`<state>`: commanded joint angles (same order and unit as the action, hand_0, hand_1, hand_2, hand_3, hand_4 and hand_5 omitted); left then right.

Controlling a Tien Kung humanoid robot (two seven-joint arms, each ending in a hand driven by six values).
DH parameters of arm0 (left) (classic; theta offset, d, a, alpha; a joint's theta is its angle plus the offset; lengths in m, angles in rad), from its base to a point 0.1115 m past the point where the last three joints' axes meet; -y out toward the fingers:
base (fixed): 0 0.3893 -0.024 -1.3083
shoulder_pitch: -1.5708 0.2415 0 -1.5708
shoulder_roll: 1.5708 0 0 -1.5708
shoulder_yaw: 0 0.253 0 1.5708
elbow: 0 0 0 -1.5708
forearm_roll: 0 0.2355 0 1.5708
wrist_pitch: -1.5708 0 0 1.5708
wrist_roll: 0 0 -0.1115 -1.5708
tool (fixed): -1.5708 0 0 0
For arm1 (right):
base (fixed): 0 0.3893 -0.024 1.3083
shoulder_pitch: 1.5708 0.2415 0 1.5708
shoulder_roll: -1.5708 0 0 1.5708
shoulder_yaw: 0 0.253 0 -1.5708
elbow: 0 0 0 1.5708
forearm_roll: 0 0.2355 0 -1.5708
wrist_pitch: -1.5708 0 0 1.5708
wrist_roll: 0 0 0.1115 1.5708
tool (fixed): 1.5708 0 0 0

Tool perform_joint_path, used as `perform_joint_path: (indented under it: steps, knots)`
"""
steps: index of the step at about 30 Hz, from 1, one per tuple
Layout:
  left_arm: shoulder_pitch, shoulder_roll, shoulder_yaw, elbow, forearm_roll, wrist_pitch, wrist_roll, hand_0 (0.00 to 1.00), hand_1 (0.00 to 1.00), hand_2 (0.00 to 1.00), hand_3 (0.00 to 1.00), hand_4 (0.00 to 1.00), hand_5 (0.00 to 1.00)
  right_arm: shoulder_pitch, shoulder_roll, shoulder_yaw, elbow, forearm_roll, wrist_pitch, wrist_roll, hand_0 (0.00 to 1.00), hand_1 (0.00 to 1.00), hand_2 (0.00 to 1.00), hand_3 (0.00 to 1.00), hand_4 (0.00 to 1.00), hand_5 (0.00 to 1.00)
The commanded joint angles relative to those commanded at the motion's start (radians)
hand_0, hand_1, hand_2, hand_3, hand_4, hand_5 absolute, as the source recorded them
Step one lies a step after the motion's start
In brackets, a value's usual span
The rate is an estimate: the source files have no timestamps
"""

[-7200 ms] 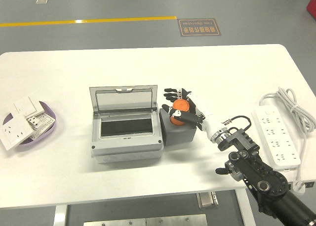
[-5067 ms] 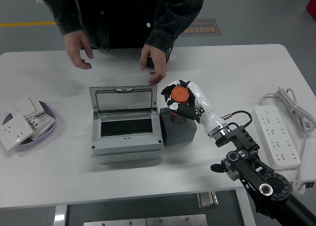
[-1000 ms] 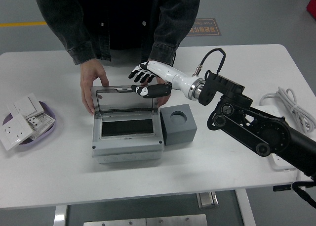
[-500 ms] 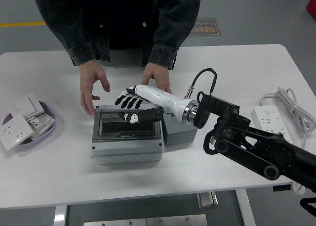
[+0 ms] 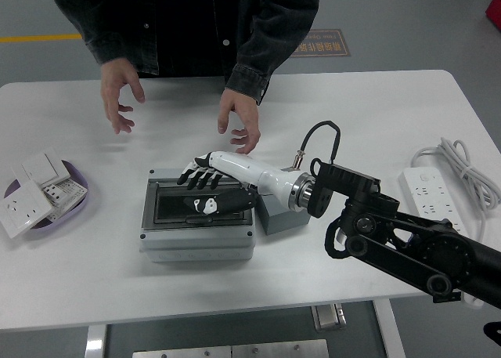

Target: Pick up the cylinder from the cube,place it in the box,flap close box

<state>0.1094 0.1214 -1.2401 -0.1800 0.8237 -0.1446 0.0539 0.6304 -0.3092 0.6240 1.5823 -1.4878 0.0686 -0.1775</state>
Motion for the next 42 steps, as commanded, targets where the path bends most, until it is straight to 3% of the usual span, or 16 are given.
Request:
perform_joint_path:
  steps: [9, 14, 21, 24, 25, 30, 31, 32, 42]
  knots:
    - [0.004, -0.002, 0.001, 0.000, -0.002, 0.001, 0.003, 0.639, 0.678, 0.679, 0.743, 0.820, 0.328, -0.089, -0.039, 0.236, -0.046, -0.050, -0.037, 0.036, 0.555, 0.621, 0.659, 0.697, 0.616, 0.429]
    - [0.005, -0.007, 0.006, 0.000, -0.006, 0.002, 0.006, 0.638, 0.678, 0.679, 0.743, 0.821, 0.329, -0.180, -0.008, 0.384, -0.124, -0.065, -0.053, 0.078, 0.552, 0.618, 0.653, 0.693, 0.607, 0.433]
    - [0.004, -0.014, 0.008, 0.000, -0.003, 0.002, 0.009, 0.638, 0.678, 0.679, 0.742, 0.821, 0.331, -0.326, 0.072, 0.542, -0.205, 0.044, 0.008, 0.206, 0.566, 0.626, 0.651, 0.688, 0.600, 0.430]
    - [0.004, -0.015, 0.011, 0.000, -0.002, 0.002, 0.009, 0.638, 0.678, 0.679, 0.742, 0.821, 0.331, -0.383, 0.093, 0.565, -0.223, 0.090, 0.013, 0.259, 0.566, 0.626, 0.651, 0.688, 0.600, 0.430]
    - [0.005, -0.016, 0.013, 0.000, -0.003, 0.002, 0.009, 0.638, 0.678, 0.679, 0.741, 0.820, 0.331, -0.407, 0.099, 0.570, -0.227, 0.107, 0.010, 0.282, 0.754, 0.690, 0.712, 0.691, 0.656, 0.306]
    - [0.006, -0.014, 0.012, 0.000, 0.002, 0.001, 0.013, 0.638, 0.678, 0.679, 0.741, 0.820, 0.331, -0.485, 0.114, 0.587, -0.235, 0.177, -0.008, 0.372, 0.754, 0.690, 0.712, 0.691, 0.656, 0.306]
    - [0.005, -0.013, 0.012, 0.000, 0.004, 0.001, 0.014, 0.638, 0.678, 0.679, 0.741, 0.819, 0.331, -0.499, 0.119, 0.593, -0.235, 0.197, -0.012, 0.393, 0.789, 0.720, 0.739, 0.725, 0.728, 0.207]
    - [0.004, -0.013, 0.012, 0.000, 0.006, 0.001, 0.015, 0.638, 0.678, 0.679, 0.741, 0.819, 0.331, -0.510, 0.125, 0.599, -0.235, 0.214, -0.015, 0.408, 0.789, 0.720, 0.739, 0.725, 0.728, 0.207]
    - [0.002, -0.004, 0.023, 0.000, 0.009, 0.001, 0.022, 0.637, 0.678, 0.679, 0.741, 0.819, 0.330, -0.538, 0.157, 0.618, -0.227, 0.260, -0.023, 0.432, 0.762, 0.715, 0.723, 0.771, 0.767, 0.197]
